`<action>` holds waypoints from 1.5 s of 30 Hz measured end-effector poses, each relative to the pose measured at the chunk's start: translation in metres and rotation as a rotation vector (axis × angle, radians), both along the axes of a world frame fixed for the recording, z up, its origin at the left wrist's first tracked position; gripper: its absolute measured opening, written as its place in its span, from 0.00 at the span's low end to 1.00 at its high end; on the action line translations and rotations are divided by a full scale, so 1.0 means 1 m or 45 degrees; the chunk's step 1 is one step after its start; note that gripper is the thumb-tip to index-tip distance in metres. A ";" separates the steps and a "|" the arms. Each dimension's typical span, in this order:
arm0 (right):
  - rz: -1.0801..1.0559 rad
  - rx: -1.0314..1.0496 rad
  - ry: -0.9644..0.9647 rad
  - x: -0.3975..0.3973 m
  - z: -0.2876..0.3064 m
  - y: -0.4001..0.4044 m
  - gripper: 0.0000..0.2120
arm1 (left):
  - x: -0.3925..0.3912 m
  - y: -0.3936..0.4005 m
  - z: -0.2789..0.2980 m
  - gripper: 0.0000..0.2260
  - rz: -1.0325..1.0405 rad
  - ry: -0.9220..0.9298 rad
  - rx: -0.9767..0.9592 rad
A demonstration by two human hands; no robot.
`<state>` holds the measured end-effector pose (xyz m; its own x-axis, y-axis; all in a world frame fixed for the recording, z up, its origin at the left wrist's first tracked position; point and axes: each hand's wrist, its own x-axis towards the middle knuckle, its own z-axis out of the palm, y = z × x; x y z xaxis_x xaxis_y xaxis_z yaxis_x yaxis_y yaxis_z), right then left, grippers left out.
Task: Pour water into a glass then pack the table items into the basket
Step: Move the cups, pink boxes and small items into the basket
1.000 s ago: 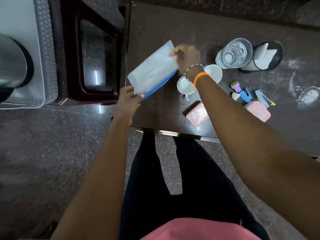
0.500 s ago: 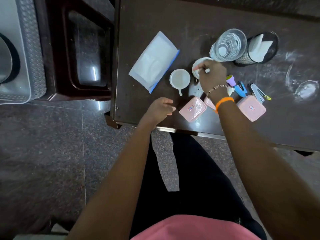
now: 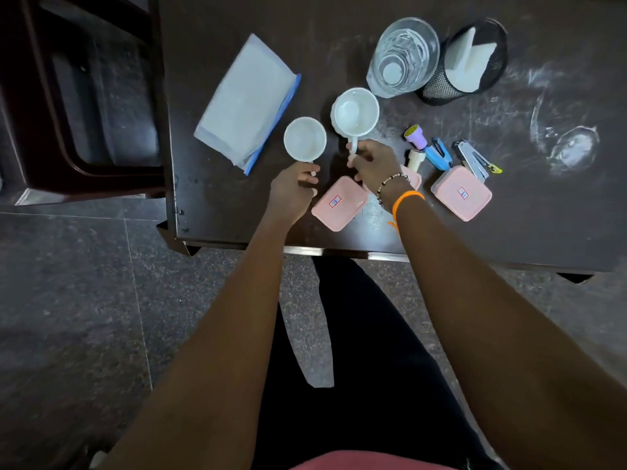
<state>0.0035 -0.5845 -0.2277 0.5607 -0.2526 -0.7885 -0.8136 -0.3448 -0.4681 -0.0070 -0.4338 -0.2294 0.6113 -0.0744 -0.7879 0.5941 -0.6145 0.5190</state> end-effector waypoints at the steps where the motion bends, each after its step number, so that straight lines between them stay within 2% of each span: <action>1: -0.017 0.011 0.009 0.002 -0.001 0.000 0.13 | 0.001 -0.002 -0.001 0.16 0.000 -0.011 0.018; 5: 0.005 -0.066 -0.053 0.008 0.002 -0.002 0.05 | 0.008 -0.005 0.007 0.09 0.028 -0.194 0.120; 8: -0.025 -0.134 -0.121 0.013 0.018 0.000 0.08 | 0.016 -0.005 0.021 0.08 0.110 -0.275 0.105; 10: -0.006 -0.197 -0.139 0.014 0.030 0.005 0.15 | 0.017 -0.002 0.030 0.09 0.090 -0.310 0.121; 13: 0.043 -0.243 -0.189 0.011 0.053 0.025 0.13 | 0.008 0.014 0.047 0.09 0.030 -0.319 0.126; 15: 0.050 -0.229 -0.239 0.007 0.071 0.047 0.18 | -0.002 0.032 0.063 0.08 0.028 -0.360 0.122; 18: 0.130 -0.217 -0.341 0.004 0.101 0.089 0.21 | -0.014 0.075 0.089 0.06 0.036 -0.522 0.138; 22: 0.255 -0.107 -0.459 0.010 0.136 0.160 0.19 | -0.024 0.148 0.122 0.04 0.081 -0.659 0.255; 26: 0.366 0.037 -0.577 0.022 0.164 0.239 0.13 | -0.025 0.225 0.154 0.04 0.151 -0.772 0.380; 30: 0.397 0.166 -0.694 0.040 0.185 0.328 0.14 | -0.016 0.314 0.183 0.04 0.211 -0.886 0.479; 35: 0.453 0.133 -0.676 0.077 0.179 0.410 0.16 | 0.008 0.400 0.179 0.05 0.095 -0.892 0.547; 40: 0.611 -0.102 -0.505 0.119 0.147 0.460 0.22 | 0.035 0.437 0.146 0.09 -0.117 -0.777 0.574; 45: 0.649 -0.318 -0.390 0.135 0.120 0.490 0.16 | 0.049 0.448 0.117 0.08 -0.172 -0.660 0.530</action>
<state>0.1386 -0.0949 -0.1073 0.8493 -0.0499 -0.5255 -0.3609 -0.7814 -0.5091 0.0420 0.0146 -0.1120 0.9243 0.0695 -0.3752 0.2365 -0.8760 0.4203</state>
